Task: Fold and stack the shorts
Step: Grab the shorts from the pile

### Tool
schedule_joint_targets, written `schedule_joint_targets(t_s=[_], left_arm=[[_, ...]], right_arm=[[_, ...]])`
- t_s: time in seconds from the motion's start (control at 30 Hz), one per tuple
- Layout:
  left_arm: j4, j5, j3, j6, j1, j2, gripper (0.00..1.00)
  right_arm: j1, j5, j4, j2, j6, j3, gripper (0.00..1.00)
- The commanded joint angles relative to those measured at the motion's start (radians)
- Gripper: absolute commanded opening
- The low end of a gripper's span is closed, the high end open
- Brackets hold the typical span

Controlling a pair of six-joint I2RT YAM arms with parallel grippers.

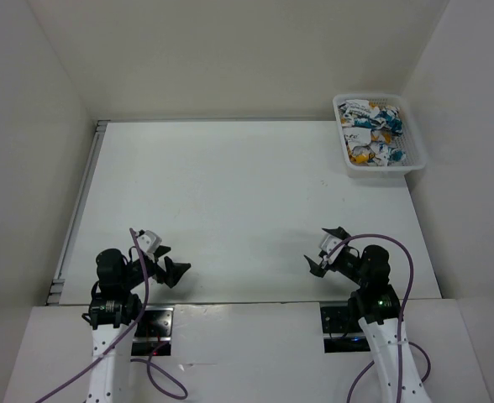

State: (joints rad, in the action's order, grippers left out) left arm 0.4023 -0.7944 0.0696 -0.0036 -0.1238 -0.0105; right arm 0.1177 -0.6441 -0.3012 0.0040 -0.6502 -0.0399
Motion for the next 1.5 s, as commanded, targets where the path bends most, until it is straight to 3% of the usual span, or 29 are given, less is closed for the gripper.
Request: schedule_joint_targets(t_s=[0.0, 0.2, 0.27, 0.33, 0.37, 0.47, 0.5, 0.6, 0.73, 0.77, 0.83, 0.9, 0.93, 0.97, 1.03, 1.07, 1.17, 1.33, 1.47], left_arm=[[0.003, -0.04, 0.022, 0.004, -0.007, 0.032, 0.99], [-0.008, -0.091, 0.022, 0.004, -0.007, 0.032, 0.99], [-0.026, -0.126, 0.013, 0.004, -0.007, 0.032, 0.99], [0.028, -0.172, 0.03, 0.004, -0.007, 0.032, 0.99], [0.018, -0.183, 0.03, 0.004, -0.007, 0.032, 0.99], [-0.171, -0.135, 0.021, 0.004, -0.007, 0.032, 0.99], [-0.23, -0.111, 0.03, 0.004, -0.007, 0.032, 0.99], [-0.431, -0.083, 0.048, 0.004, 0.003, 0.032, 0.99], [-0.62, 0.033, 0.154, 0.004, 0.003, 0.009, 0.99], [-0.62, 0.061, 0.204, 0.004, 0.003, -0.044, 0.99], [-0.557, 0.133, 0.278, 0.004, 0.003, -0.126, 0.99], [-0.524, 0.199, 0.401, 0.004, 0.003, -0.305, 0.99], [-0.492, 0.21, 0.453, 0.004, 0.003, -0.378, 0.99], [-0.461, 0.222, 0.511, 0.004, 0.003, -0.545, 0.99], [-0.37, 0.28, 0.703, 0.004, 0.021, -0.722, 0.99], [-0.3, 0.306, 0.773, 0.004, 0.03, -0.902, 0.99], [-0.203, 0.447, 1.033, 0.004, 0.088, -1.186, 0.99], [-0.162, 0.526, 1.17, 0.004, 0.173, -1.405, 0.99], [0.022, 0.532, 1.351, 0.004, 0.211, -1.598, 0.99]], right_arm=[[0.008, -0.012, 0.005, -0.009, -0.017, -0.012, 1.0], [0.008, -0.003, 0.083, -0.009, -0.02, 0.021, 1.0], [0.008, -0.02, 0.097, -0.009, -0.087, 0.021, 1.0], [0.008, -0.034, 0.119, -0.009, -0.262, 0.032, 1.0], [0.008, -0.043, 0.149, -0.009, -0.247, 0.032, 1.0], [0.008, -0.088, 0.116, -0.009, -0.681, 0.02, 1.0], [0.017, -0.088, 0.204, -0.009, -0.795, 0.02, 1.0], [0.017, -0.088, 0.577, -0.009, -0.628, 0.005, 1.0], [0.056, -0.088, 0.567, 0.071, -0.541, -0.165, 1.0], [0.056, -0.054, 0.557, 0.171, -0.523, -0.263, 1.0], [0.056, -0.017, 0.542, 0.311, -0.461, -0.431, 1.0], [0.065, 0.055, 0.514, 0.549, -0.387, -0.561, 1.0], [0.079, 0.096, 0.504, 0.629, -0.258, -0.695, 1.0], [0.092, 0.215, 0.493, 0.789, -0.185, -0.763, 1.0], [0.141, 0.393, 0.449, 0.945, 0.008, -0.964, 1.0], [0.142, 0.55, 0.448, 1.079, 0.064, -1.012, 1.0], [0.142, 0.665, 0.458, 1.221, 0.171, -1.14, 1.0], [0.12, 0.823, 0.156, 1.601, 0.423, -1.504, 1.0], [-0.025, 0.86, 0.015, 1.869, 0.718, -1.796, 1.0]])
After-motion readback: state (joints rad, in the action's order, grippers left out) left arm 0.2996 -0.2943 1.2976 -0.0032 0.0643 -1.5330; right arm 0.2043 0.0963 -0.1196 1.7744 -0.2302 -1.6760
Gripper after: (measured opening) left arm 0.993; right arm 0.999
